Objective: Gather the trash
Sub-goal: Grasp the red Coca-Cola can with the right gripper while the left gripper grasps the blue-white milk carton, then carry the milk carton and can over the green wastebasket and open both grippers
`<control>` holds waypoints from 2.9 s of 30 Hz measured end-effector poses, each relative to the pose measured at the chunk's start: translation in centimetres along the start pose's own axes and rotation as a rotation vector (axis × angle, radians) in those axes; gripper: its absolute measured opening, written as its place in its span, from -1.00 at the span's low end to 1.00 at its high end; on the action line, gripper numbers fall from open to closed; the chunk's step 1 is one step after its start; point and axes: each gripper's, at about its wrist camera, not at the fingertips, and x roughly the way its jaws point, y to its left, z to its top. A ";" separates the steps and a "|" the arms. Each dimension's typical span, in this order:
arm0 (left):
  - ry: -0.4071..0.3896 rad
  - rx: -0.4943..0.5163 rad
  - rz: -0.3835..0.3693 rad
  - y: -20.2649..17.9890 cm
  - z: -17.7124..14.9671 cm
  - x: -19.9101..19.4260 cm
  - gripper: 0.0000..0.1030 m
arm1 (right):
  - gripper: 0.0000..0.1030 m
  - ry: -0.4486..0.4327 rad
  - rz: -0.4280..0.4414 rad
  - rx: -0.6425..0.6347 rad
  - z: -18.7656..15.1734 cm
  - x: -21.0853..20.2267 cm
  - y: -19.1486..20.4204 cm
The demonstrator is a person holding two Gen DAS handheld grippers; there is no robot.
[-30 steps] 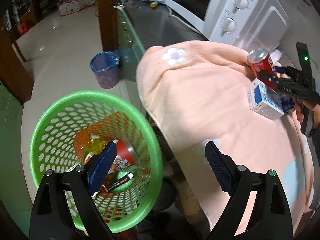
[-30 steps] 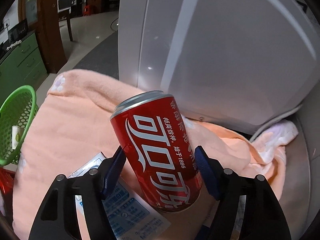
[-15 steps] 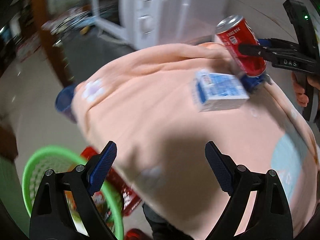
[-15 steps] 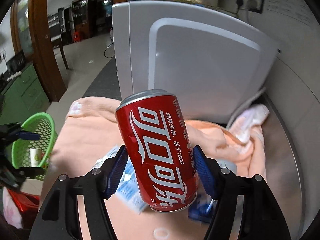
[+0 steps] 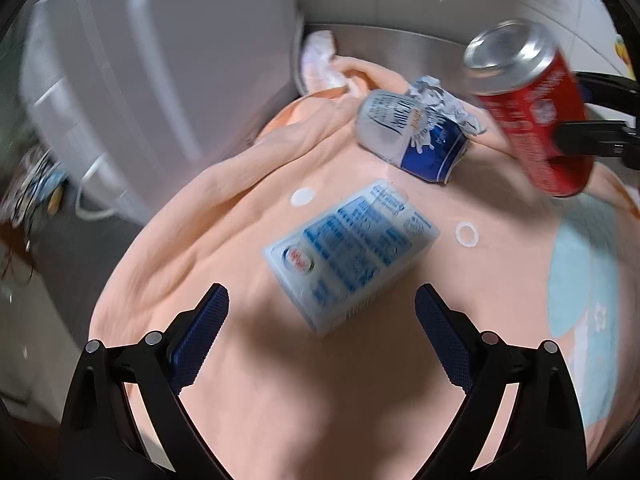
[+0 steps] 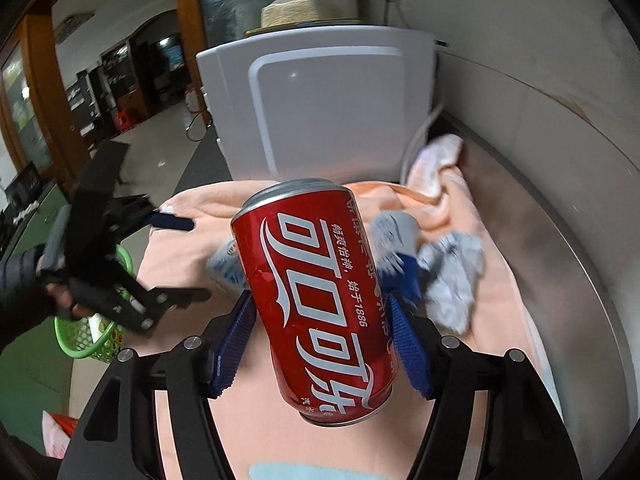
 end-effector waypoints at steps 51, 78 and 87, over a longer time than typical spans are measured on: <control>-0.060 -0.220 0.089 1.2 -6.2 -6.8 0.30 | 0.24 0.012 0.140 0.060 -4.3 0.3 4.9; -0.019 -0.682 0.459 8.9 -24.8 -18.4 0.30 | 0.24 0.071 0.373 -0.175 -3.0 4.0 21.3; 0.011 -0.784 0.489 10.4 -27.7 -18.5 0.34 | 0.24 0.097 0.417 -0.212 -2.2 5.9 25.6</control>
